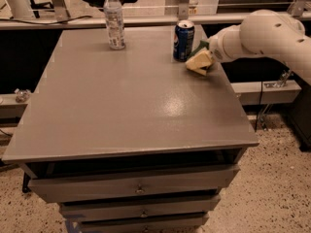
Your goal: Move sponge near pepsi can
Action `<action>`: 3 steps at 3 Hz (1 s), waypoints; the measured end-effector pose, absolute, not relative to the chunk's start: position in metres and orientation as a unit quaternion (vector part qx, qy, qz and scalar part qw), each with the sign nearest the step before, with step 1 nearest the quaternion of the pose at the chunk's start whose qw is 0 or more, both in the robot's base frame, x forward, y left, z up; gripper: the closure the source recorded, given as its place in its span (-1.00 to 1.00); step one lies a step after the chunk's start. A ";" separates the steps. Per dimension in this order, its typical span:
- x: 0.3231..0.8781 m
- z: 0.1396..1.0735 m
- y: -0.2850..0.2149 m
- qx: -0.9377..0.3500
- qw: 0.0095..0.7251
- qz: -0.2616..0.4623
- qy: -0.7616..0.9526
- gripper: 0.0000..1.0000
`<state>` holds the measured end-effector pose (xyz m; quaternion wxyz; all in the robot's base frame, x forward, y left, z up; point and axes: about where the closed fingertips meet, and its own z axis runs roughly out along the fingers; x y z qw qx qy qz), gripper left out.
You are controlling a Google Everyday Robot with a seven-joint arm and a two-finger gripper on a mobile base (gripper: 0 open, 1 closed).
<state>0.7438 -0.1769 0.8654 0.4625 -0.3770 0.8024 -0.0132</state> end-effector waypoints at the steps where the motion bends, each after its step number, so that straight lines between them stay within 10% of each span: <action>1: 0.749 0.859 -0.179 -0.369 0.459 -0.008 0.808 0.72; 3: 0.751 0.845 -0.174 -0.366 0.446 0.009 0.817 -0.22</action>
Offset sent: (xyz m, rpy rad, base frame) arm 0.0098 -0.0004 -0.0222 0.0392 0.0621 -0.0195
